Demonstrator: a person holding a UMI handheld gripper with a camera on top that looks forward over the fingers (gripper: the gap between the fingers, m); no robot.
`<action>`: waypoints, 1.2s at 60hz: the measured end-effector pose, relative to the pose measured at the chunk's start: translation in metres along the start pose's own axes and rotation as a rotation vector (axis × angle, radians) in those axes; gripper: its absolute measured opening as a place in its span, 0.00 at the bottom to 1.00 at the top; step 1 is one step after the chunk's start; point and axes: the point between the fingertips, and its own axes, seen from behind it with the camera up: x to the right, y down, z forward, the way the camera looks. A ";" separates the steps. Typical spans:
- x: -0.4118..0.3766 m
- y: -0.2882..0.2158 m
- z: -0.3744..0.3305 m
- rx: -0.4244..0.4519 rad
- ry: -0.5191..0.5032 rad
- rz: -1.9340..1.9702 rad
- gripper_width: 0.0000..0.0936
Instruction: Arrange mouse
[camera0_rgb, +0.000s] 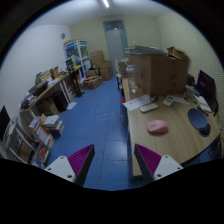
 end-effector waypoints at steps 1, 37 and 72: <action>0.002 0.001 -0.003 0.000 0.006 0.001 0.89; 0.243 0.006 0.116 0.004 0.090 -0.090 0.88; 0.239 -0.032 0.212 0.004 -0.061 -0.214 0.90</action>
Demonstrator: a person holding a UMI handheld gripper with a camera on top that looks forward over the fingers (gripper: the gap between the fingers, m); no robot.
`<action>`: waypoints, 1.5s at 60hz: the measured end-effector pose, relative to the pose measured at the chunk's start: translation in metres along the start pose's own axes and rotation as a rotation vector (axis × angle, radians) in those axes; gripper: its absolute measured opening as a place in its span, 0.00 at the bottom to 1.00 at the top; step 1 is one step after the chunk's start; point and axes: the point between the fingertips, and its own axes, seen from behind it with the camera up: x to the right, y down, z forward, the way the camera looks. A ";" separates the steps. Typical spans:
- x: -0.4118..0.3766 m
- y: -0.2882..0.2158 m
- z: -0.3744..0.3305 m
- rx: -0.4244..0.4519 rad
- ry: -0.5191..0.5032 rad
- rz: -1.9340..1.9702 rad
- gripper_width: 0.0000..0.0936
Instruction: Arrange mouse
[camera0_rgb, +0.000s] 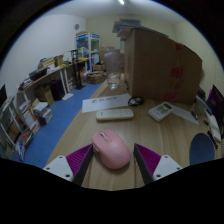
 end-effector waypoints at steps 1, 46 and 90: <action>0.001 -0.002 0.002 0.001 0.008 0.007 0.90; -0.005 -0.092 -0.031 0.034 0.161 0.141 0.36; 0.342 0.057 -0.074 -0.057 0.249 0.178 0.35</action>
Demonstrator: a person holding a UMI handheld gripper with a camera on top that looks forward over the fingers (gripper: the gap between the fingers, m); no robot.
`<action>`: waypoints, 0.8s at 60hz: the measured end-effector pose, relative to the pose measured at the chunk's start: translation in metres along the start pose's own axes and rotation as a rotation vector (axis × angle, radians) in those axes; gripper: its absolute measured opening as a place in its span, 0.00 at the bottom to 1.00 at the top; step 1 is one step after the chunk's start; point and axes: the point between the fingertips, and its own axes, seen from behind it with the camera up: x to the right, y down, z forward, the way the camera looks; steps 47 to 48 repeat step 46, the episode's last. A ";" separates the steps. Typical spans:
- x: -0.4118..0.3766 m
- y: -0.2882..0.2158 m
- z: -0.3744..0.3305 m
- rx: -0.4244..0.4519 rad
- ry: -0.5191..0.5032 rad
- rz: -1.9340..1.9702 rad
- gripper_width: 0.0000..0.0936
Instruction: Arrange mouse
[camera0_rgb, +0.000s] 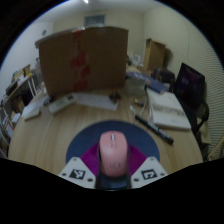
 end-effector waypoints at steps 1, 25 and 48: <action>0.000 -0.007 0.001 0.035 0.002 -0.004 0.35; 0.010 -0.011 -0.049 -0.036 0.098 0.097 0.90; -0.060 0.024 -0.230 -0.061 0.111 0.236 0.91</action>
